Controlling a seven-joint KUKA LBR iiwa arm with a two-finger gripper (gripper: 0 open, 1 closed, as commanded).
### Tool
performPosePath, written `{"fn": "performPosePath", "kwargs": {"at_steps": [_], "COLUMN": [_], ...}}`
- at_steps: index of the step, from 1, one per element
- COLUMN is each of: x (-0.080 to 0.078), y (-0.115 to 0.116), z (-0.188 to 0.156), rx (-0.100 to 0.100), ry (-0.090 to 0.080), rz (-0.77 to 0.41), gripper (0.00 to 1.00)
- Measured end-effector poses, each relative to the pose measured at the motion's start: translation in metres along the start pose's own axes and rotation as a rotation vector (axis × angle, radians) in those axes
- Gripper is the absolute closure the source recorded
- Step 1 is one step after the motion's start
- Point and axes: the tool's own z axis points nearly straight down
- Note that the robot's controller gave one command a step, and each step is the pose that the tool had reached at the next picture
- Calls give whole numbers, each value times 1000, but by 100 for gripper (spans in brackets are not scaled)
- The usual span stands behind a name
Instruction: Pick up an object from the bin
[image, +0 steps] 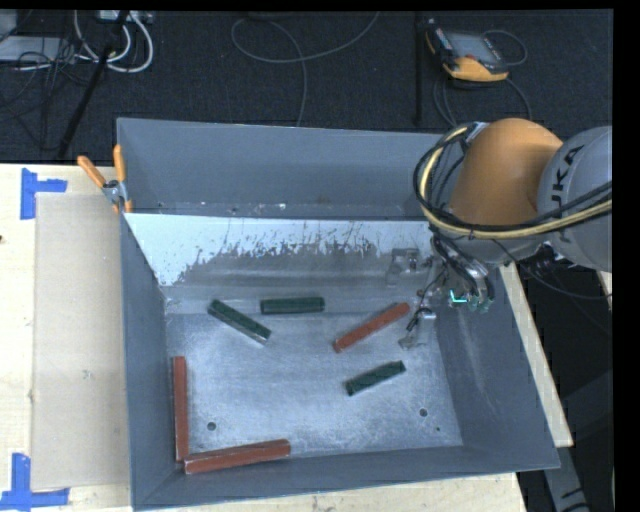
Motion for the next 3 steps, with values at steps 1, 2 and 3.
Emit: {"fn": "performPosePath", "kwargs": {"at_steps": [1,2,3], "x": [-1,3,-9], "y": [14,26,21], "z": [88,57,57], "rx": [1,3,3], "ry": [-4,-10,-9], "rz": [-364,-609,-786], "gripper": [0,0,0]}}
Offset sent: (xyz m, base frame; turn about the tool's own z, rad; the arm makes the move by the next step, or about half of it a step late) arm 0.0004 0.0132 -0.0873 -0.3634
